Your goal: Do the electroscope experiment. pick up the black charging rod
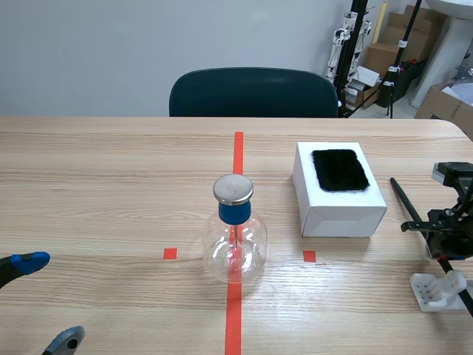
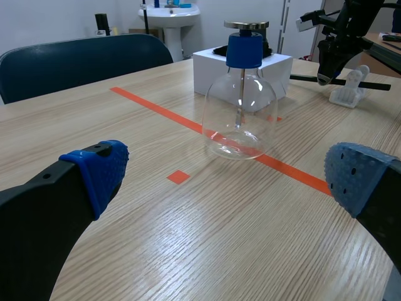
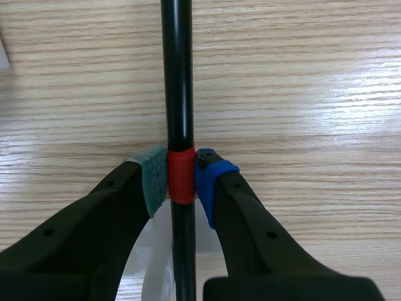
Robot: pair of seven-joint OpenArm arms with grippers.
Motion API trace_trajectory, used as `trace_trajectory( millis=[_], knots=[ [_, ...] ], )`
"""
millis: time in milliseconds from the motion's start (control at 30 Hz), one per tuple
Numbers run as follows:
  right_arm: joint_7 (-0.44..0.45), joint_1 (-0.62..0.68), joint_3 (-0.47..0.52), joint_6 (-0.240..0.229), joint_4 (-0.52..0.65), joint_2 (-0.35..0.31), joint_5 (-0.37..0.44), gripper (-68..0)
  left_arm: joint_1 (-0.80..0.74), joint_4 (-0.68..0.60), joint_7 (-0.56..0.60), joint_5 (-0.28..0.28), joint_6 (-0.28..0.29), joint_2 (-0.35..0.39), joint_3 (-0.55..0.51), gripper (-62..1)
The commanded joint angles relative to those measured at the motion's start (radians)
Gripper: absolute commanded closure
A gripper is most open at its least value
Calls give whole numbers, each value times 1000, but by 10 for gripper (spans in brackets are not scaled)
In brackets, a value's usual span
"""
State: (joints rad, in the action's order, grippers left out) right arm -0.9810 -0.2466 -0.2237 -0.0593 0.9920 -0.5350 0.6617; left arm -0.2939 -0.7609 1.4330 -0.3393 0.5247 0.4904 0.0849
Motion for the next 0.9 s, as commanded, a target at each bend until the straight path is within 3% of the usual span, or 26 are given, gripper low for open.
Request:
trace_trajectory(
  millis=[0,367,533,700,867],
  knots=[
    [0,-22,5,0,5,-5,19,1,-5,-5,17,11,1,9,-6,-623],
    [0,-14,7,0,6,-10,24,1,-5,-5,17,11,1,9,-6,-623],
    [0,1,10,0,34,-53,73,1,-5,-5,17,11,1,9,-6,-623],
    [-29,32,29,0,135,-85,90,1,-5,-5,17,11,1,9,-6,-623],
    [-52,118,92,0,309,-124,89,1,-5,-5,18,11,1,9,-6,-623]
  ],
)
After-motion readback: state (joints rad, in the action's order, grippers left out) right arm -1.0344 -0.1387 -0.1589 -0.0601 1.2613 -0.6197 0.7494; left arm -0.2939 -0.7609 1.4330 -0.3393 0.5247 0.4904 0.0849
